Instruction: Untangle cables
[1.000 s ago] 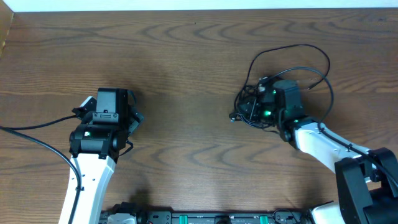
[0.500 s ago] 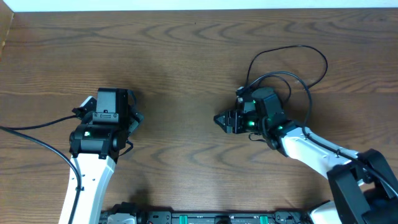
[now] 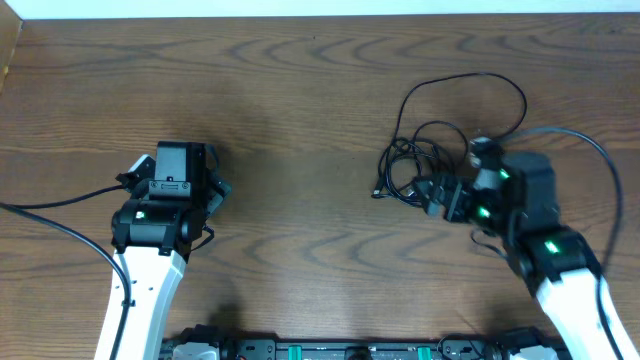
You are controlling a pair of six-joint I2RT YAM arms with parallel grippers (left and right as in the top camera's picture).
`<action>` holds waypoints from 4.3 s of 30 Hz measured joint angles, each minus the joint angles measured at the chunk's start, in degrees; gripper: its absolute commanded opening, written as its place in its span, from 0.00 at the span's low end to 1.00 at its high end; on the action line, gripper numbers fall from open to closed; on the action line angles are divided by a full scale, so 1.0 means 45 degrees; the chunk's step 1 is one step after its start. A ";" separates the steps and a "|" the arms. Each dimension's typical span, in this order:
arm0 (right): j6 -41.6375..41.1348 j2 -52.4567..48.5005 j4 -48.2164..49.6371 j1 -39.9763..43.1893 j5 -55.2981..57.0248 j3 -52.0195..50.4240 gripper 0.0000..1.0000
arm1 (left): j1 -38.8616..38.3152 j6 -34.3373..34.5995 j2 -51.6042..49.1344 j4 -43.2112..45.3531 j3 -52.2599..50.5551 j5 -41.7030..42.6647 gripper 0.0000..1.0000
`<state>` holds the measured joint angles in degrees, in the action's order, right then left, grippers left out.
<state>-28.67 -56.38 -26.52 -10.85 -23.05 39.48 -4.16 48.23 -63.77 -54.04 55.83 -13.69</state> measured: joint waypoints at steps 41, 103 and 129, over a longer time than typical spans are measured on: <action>0.0423 0.5217 -0.5348 0.0175 0.5372 0.0000 0.99 | -0.1991 0.0000 -0.1175 0.1899 0.0000 0.5013 0.98; -0.1836 0.5212 -0.7956 0.0175 0.6693 -0.0005 0.99 | -0.8626 -0.6824 -1.0278 1.6937 0.0000 0.0996 0.61; -0.1865 0.5212 -0.8004 0.0175 0.6499 -0.0005 0.99 | -0.8626 -0.7019 -1.1477 1.7612 0.0000 0.0627 0.08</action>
<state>-37.06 -32.93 -62.54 -10.07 6.20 39.46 -42.98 16.64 -115.42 25.21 55.83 -10.87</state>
